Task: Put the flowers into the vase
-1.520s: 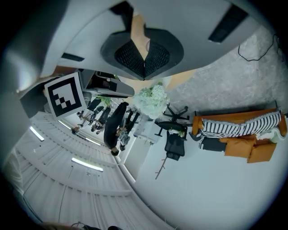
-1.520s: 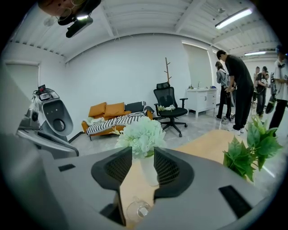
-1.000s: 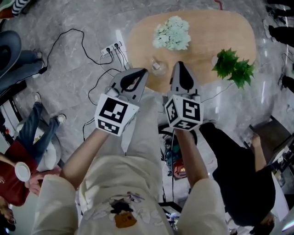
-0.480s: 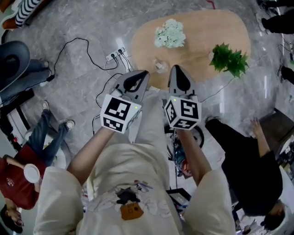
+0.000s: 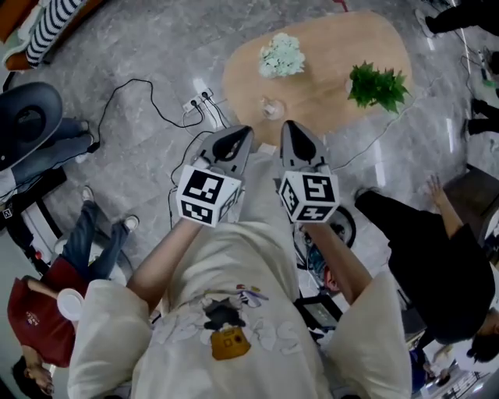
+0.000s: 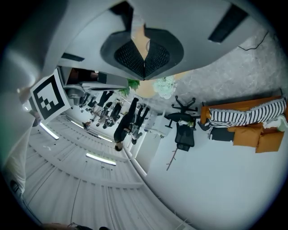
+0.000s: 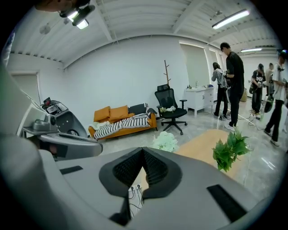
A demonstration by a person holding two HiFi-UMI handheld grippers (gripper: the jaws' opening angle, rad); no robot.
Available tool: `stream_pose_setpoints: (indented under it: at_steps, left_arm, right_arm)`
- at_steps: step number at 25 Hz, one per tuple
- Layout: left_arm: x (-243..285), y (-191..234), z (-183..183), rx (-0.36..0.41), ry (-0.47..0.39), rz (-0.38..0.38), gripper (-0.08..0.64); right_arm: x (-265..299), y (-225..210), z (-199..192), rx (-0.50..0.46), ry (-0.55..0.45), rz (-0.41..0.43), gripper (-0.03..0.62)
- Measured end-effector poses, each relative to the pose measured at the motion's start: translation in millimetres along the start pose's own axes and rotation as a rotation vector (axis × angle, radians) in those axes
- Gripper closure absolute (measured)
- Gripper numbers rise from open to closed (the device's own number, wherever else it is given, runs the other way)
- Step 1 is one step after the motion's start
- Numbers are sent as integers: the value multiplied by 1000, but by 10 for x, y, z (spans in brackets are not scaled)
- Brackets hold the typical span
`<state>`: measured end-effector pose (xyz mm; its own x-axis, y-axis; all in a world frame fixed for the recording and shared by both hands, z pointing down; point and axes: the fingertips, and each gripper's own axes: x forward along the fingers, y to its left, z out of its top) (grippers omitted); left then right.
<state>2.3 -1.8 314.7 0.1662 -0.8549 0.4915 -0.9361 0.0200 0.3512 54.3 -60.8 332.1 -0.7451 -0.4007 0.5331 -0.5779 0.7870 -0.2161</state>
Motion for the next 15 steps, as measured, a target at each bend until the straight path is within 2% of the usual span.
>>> stream_pose_setpoints:
  at_steps: [11, 15]
  left_arm:
    - [-489, -235, 111, 45, -25, -54, 551]
    - [-649, -332, 151, 67, -41, -70, 551]
  right_arm:
    - [-512, 508, 13, 26, -35, 7, 586]
    - [-636, 626, -4, 63, -56, -4, 586]
